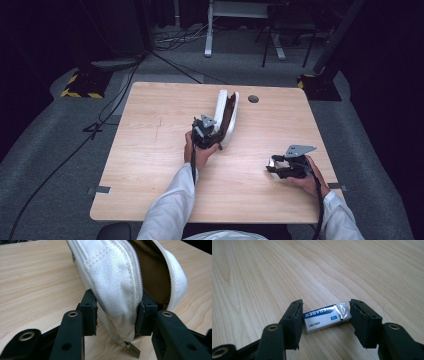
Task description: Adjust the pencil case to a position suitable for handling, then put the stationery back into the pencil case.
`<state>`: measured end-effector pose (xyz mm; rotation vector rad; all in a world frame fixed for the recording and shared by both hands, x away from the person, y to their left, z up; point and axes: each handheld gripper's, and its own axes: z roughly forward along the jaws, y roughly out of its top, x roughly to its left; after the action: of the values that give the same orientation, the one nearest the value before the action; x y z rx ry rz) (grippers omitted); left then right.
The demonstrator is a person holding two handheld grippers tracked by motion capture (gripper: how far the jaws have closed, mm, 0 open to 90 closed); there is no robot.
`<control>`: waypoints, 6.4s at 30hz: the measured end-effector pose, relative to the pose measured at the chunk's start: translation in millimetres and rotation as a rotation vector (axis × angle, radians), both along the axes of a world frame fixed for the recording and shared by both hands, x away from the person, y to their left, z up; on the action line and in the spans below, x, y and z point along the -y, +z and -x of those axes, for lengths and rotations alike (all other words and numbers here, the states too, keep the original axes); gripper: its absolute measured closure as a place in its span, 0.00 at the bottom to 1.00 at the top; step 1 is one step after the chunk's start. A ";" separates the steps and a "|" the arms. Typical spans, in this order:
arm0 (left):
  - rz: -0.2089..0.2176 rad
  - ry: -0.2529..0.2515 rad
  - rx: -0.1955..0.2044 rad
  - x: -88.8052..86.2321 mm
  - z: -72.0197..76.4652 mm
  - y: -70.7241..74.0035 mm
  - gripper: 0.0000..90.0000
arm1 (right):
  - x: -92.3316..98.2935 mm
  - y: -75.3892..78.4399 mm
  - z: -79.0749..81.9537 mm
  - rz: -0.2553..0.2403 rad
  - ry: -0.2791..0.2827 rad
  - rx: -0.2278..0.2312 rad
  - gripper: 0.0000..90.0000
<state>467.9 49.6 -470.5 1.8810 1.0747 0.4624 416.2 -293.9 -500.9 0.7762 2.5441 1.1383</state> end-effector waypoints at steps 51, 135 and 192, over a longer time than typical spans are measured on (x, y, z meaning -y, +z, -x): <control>-0.274 -0.219 -0.024 -111.8 141.5 -10.6 0.21 | 13.2 -0.1 44.3 0.001 0.054 -0.008 0.46; -0.230 -0.256 -0.130 -142.1 137.9 -34.0 0.16 | -95.6 121.6 -14.0 -0.150 0.045 0.218 0.54; -0.230 -0.259 -0.131 -142.2 137.6 -34.0 0.16 | -139.0 106.1 -31.8 -0.052 0.020 0.182 0.41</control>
<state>330.3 191.8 -504.5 2.2443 0.8723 0.3272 448.1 -154.9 -394.8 0.6288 2.3868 1.2258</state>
